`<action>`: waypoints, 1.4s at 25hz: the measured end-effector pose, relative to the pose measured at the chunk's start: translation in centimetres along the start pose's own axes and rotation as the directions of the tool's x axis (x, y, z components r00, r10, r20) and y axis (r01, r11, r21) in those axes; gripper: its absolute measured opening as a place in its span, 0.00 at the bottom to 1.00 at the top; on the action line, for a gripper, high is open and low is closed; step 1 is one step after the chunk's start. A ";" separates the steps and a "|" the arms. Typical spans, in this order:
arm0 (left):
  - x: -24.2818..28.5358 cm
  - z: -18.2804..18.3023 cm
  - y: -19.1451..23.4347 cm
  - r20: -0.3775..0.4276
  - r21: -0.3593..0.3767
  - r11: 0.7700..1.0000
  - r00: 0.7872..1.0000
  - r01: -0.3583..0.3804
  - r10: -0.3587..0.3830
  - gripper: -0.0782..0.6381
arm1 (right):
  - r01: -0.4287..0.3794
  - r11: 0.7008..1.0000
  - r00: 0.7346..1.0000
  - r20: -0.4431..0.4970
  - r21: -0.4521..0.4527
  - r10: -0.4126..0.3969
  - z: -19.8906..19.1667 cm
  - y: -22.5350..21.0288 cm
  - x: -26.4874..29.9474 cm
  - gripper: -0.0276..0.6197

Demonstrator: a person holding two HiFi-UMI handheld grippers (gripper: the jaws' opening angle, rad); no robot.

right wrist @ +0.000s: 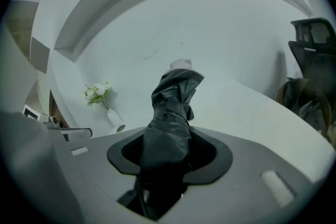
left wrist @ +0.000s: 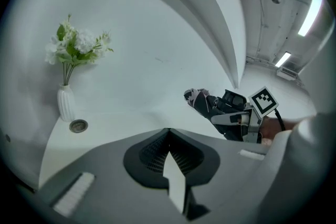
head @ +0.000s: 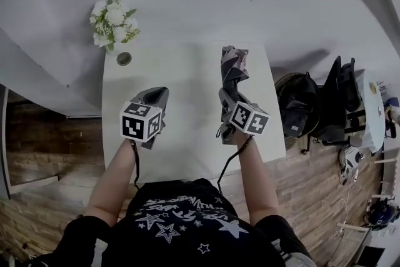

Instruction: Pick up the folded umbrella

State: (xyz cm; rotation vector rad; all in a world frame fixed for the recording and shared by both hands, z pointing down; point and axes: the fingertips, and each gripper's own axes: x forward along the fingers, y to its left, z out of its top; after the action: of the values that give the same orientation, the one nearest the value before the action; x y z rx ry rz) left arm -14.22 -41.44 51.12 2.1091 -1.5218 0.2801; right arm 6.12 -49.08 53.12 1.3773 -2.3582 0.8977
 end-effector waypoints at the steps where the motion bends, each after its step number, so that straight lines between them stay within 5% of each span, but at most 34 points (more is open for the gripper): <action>1: -0.2 0.1 -0.2 0.006 -0.001 1.000 1.000 -0.002 0.002 0.11 | -0.008 1.000 1.000 0.010 0.002 0.008 0.1 0.3 -0.6 0.36; 14: -5.8 -3.0 -6.7 0.024 0.058 0.998 1.000 -0.014 0.013 0.11 | -0.117 0.993 0.991 0.073 0.018 0.115 -4.1 2.4 -10.8 0.36; 35: -15.8 -8.1 -15.8 0.080 0.094 0.996 0.997 0.001 -0.009 0.11 | -0.136 0.990 0.984 0.111 -0.023 0.138 -11.3 4.3 -23.8 0.36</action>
State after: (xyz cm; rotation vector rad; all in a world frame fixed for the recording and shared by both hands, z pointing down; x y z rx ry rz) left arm -3.94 -20.57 46.28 2.2220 -1.5774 0.2729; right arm 13.78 -24.01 48.03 1.3043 -2.5659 0.8559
